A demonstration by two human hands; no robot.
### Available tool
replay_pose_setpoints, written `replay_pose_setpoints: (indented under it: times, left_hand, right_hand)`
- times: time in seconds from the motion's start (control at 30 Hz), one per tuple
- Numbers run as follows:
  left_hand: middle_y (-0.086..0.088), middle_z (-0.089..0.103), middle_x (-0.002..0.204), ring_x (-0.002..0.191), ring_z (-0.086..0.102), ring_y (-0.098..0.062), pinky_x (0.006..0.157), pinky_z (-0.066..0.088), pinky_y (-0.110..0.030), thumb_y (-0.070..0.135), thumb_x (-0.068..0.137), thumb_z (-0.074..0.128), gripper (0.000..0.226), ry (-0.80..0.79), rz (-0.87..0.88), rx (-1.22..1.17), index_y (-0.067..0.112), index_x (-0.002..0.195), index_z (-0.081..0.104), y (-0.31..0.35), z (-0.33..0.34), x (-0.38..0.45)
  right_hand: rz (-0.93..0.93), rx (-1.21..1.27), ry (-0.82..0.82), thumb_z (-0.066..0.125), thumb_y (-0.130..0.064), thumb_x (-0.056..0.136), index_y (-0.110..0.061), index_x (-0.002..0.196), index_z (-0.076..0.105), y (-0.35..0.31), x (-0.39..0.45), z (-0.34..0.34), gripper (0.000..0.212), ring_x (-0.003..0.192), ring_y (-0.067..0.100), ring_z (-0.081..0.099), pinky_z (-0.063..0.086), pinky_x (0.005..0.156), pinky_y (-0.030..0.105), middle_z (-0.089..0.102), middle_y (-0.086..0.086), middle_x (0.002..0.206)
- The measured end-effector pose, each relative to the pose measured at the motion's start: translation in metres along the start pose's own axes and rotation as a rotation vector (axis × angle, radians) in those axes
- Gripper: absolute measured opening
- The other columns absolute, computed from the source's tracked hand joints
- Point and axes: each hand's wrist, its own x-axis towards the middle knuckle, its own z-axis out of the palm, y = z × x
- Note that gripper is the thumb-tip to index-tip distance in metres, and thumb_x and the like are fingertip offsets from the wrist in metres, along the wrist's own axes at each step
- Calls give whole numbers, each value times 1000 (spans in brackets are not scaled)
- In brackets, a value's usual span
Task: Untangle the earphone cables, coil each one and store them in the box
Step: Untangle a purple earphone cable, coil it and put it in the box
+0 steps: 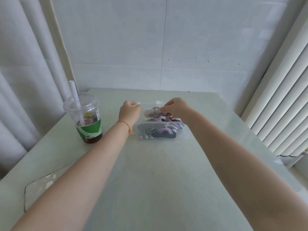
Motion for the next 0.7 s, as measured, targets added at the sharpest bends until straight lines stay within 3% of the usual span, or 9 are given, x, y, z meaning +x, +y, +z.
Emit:
replay_pose_setpoints:
  times: [0.07, 0.13, 0.17, 0.23, 0.33, 0.47, 0.53, 0.6, 0.7]
  left_hand:
    - [-9, 62, 119, 112, 56, -26, 86, 39, -26, 22, 86, 60, 36, -32, -28, -21, 7, 118, 61, -1, 3, -1]
    - [-8, 58, 82, 82, 51, -26, 66, 35, -31, 23, 82, 58, 12, -56, -3, -12, 11, 80, 60, 0, 5, 1]
    - [-6, 48, 67, 74, 42, -25, 59, 29, -33, 19, 84, 55, 19, -71, -6, -12, 14, 66, 50, 1, 6, 1]
    - [-7, 42, 62, 71, 38, -26, 60, 27, -34, 15, 89, 51, 34, -82, -29, -20, 14, 57, 41, 1, 9, 7]
    - [-12, 56, 78, 76, 50, -28, 71, 36, -33, 32, 79, 53, 24, -88, -113, -170, 13, 64, 53, -3, 11, 19]
    - [-8, 59, 81, 66, 57, -21, 64, 44, -28, 20, 95, 53, 15, -167, -249, -420, 8, 91, 61, -8, 14, 25]
    - [-6, 60, 89, 70, 55, -16, 58, 45, -26, 11, 98, 44, 17, -224, -229, -507, 10, 103, 61, -7, 15, 27]
    - [-2, 61, 93, 76, 53, -16, 63, 45, -26, -1, 95, 41, 31, -267, -170, -594, 12, 114, 62, -8, 12, 32]
    - [2, 67, 111, 100, 59, -22, 82, 46, -33, -7, 88, 41, 45, -215, -130, -674, 17, 121, 59, -3, 1, 33]
  right_hand:
    - [-36, -196, 38, 69, -25, 86, -14, 80, 64, -1, 2, -1, 13, 71, 18, 58, 51, 69, 31, 67, 5, 76]
    - [-71, -215, 148, 61, -20, 88, -10, 93, 66, -1, 4, -13, 12, 79, 19, 55, 44, 70, 26, 61, 2, 81]
    - [-79, -204, 228, 56, -16, 88, -10, 95, 66, 0, 5, -20, 14, 82, 21, 55, 42, 71, 26, 61, 3, 84]
    - [-59, -193, 372, 48, -10, 84, -9, 83, 63, 7, 11, -35, 15, 80, 25, 51, 39, 65, 25, 58, 5, 79]
    - [103, -134, 379, 43, -11, 86, -9, 67, 43, 22, 23, -46, 20, 65, 27, 40, 27, 50, 24, 42, 7, 65]
    - [349, 240, 165, 39, -23, 95, -9, 78, 50, 39, 32, -43, 24, 64, 24, 51, 41, 63, 27, 57, 14, 87]
    - [360, 381, 122, 39, -19, 99, -9, 91, 55, 43, 36, -38, 21, 70, 26, 60, 48, 75, 33, 65, 14, 88]
    - [339, 526, 144, 37, -12, 99, -10, 102, 60, 43, 38, -36, 22, 80, 25, 65, 48, 87, 39, 70, 10, 94]
    - [262, 775, 178, 35, -12, 94, -13, 98, 67, 39, 35, -44, 32, 84, 20, 61, 44, 81, 35, 72, 2, 96]
